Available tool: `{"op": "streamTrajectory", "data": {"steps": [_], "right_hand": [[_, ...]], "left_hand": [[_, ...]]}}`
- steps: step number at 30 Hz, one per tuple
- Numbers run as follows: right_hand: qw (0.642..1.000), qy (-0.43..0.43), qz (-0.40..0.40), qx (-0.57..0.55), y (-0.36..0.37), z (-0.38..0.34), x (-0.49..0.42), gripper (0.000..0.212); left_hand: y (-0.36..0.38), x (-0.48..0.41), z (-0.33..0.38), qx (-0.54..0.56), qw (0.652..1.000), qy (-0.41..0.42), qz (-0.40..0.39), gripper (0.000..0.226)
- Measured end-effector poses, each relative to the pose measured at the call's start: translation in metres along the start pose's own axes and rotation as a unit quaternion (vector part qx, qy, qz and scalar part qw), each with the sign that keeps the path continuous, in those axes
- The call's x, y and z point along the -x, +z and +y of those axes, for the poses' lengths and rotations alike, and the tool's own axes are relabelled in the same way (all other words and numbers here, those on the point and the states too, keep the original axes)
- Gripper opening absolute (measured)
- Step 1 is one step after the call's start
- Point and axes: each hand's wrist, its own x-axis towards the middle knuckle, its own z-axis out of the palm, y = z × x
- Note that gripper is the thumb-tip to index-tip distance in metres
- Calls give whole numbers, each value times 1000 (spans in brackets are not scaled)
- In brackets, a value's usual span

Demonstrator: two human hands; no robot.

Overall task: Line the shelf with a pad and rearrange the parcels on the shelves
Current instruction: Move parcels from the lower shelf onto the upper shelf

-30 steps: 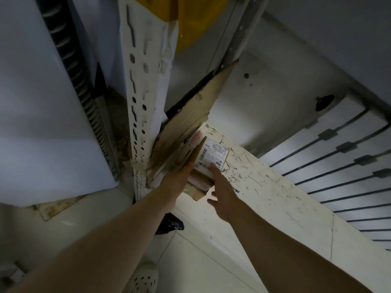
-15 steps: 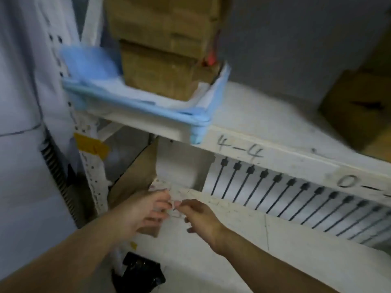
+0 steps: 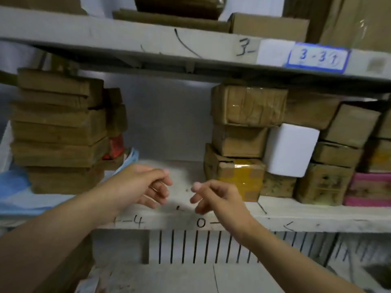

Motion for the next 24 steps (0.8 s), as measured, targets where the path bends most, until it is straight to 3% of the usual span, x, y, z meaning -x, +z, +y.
{"op": "streamTrajectory", "data": {"steps": [5, 7, 9, 12, 15, 20, 24], "right_hand": [[979, -36, 199, -19, -74, -27, -23, 30], [965, -32, 258, -22, -97, -37, -33, 29], [951, -11, 306, -38, -116, -50, -47, 43], [941, 24, 328, -84, -137, -72, -67, 68], [940, 38, 333, -64, -144, -90, -85, 75], [934, 69, 352, 3, -147, -100, -116, 76], [928, 97, 358, 22, -151, -102, -129, 78]], "left_hand": [[24, -40, 42, 116, 993, 2, 35, 31], [31, -61, 57, 176, 984, -22, 18, 42], [38, -83, 74, 214, 976, -36, -13, 63], [49, -109, 103, 277, 959, -41, -48, 90], [60, -132, 132, 298, 951, -51, -71, 101], [71, -161, 164, 268, 951, -87, -123, 79], [73, -183, 173, 243, 957, -93, -128, 83]]}}
